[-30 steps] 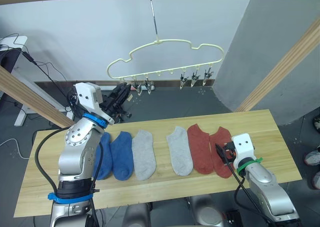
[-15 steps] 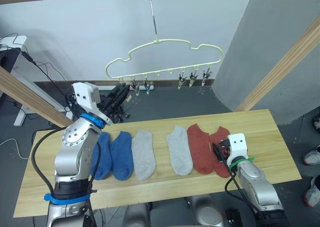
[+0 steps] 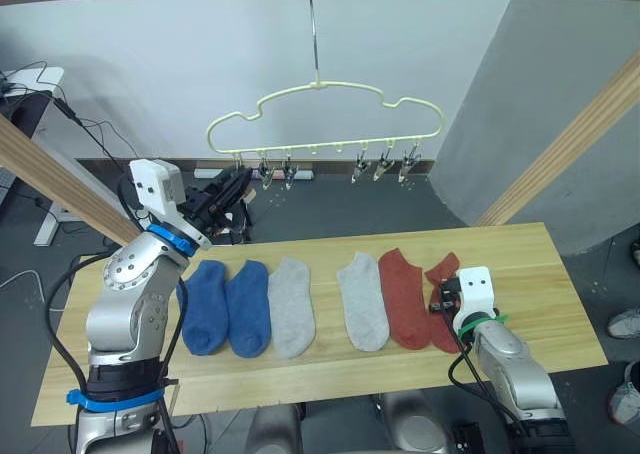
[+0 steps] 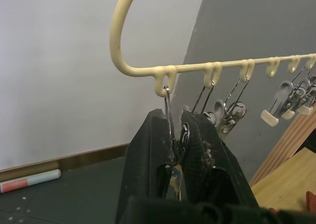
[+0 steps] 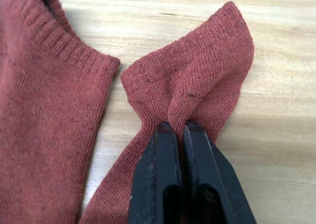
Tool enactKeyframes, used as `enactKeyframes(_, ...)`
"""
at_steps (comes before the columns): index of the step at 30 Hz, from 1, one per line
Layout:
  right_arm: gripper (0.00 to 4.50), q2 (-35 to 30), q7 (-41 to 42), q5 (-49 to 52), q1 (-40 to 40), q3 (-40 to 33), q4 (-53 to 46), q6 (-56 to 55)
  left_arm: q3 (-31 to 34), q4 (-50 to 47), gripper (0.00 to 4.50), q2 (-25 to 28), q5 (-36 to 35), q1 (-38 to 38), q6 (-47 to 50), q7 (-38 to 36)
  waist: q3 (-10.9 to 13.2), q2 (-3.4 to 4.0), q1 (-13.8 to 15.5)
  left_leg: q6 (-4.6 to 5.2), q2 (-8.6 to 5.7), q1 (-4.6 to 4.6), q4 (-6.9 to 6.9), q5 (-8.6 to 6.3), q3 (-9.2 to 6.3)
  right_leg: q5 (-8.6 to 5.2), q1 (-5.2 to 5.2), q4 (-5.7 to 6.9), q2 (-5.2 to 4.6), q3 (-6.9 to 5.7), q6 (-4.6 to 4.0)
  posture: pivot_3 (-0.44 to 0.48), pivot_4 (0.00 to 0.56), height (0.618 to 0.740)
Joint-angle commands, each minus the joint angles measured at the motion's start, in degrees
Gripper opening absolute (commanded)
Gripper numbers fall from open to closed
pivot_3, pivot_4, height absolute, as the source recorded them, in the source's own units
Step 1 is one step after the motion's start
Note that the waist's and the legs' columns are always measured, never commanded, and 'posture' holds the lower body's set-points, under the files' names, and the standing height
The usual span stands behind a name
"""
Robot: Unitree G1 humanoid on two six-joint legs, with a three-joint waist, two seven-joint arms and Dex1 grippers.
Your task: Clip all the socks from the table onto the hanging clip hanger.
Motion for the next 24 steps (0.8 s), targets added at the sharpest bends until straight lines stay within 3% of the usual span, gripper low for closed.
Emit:
enactKeyframes(1,0.0,-8.7,9.3,-1.5,0.6,1.5,-6.7,-3.2,0.9,-2.8,0.22,1.3,-2.8,-1.0,1.2,-2.0,0.2,0.09,0.0,0.0,-0.05,-0.01,-0.01,0.0,0.0,0.0,-0.01,-0.02,0.0,0.0,0.0,-0.261,0.332,0.74)
enactKeyframes(4,0.0,-17.5,19.1,-1.6,-1.9,3.6,-12.0,-8.6,0.9,-2.6,0.22,2.2,-4.1,-1.7,2.6,-3.1,0.7,0.16,-0.4,0.0,-0.1,-0.04,0.01,0.0,0.14,0.02,-0.05,-0.03,-0.02,0.1,0.06,-0.269,0.336,0.74)
enactKeyframes(10,0.0,-24.0,32.5,-0.2,-9.9,8.6,-15.5,-16.1,1.0,-2.7,0.22,2.7,-6.7,-2.9,6.0,-3.8,1.2,-0.08,-1.1,0.0,0.05,-0.02,-0.06,0.0,0.06,0.02,-0.07,-0.01,0.13,0.0,0.05,-0.277,0.337,0.74)
enactKeyframes(19,0.0,-15.1,37.4,-3.9,-27.4,19.5,-9.5,-18.7,1.9,-4.3,0.22,2.6,-11.5,-4.1,12.0,-2.3,1.4,-0.22,-1.0,-0.01,0.0,-0.1,0.0,0.0,0.04,0.19,-0.11,-0.03,-0.01,0.02,-0.23,-0.269,0.339,0.74)
enactKeyframes(24,0.0,-10.9,36.6,-6.9,-30.6,22.5,-7.5,-18.1,2.5,-5.6,0.22,2.3,-13.5,-4.2,14.6,-0.9,1.4,-0.22,-0.7,-0.02,0.3,-0.13,-0.01,-0.01,0.02,0.21,-0.17,0.0,-0.01,-0.01,-0.26,-0.266,0.34,0.74)
